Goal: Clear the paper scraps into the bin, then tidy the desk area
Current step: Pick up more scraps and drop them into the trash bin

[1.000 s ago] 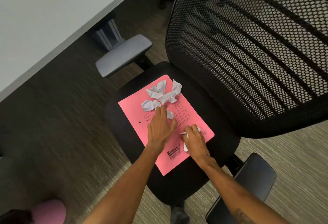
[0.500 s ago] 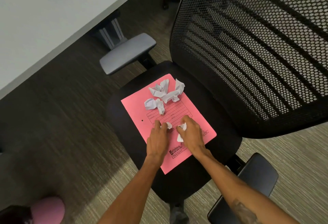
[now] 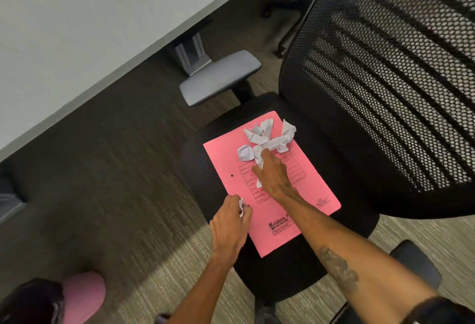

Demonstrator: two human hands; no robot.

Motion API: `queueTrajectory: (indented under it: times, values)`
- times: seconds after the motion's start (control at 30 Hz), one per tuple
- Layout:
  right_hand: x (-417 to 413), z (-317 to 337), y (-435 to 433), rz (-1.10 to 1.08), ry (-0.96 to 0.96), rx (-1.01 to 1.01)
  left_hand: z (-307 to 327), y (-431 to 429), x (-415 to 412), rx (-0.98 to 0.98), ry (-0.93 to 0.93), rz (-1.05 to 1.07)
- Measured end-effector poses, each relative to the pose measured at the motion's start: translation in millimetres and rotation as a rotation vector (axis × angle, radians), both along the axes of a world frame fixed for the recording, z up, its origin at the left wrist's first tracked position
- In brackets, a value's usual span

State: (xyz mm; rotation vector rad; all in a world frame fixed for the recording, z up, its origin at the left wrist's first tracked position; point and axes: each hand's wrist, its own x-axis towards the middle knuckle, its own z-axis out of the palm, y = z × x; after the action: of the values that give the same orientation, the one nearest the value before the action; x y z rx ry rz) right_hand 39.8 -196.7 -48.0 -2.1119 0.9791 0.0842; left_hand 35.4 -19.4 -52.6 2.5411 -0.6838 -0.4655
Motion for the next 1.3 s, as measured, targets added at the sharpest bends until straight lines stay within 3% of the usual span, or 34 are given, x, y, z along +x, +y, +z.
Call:
queueTrajectory:
  times: [0.27, 0.47, 0.83, 1.07, 1.3]
  values:
    - [-17, -7, 20, -0.043, 0.076, -0.071, -2, 19, 8, -0.042, 0.075, 0.101]
    - [-39, -7, 43, -0.184, 0.0, 0.001, 1, 42, 5, -0.041, 0.166, 0.252]
    - [-11, 25, 142, -0.599, -0.154, 0.54, 20, 128, 22, -0.161, 0.316, 0.687]
    - [44, 36, 260, -0.443, -0.104, 0.811, 34, 226, 61, -0.227, 0.428, 0.959]
    - [85, 34, 399, -0.234, 0.041, 0.87, 28, 349, 87, -0.242, 0.513, 1.167]
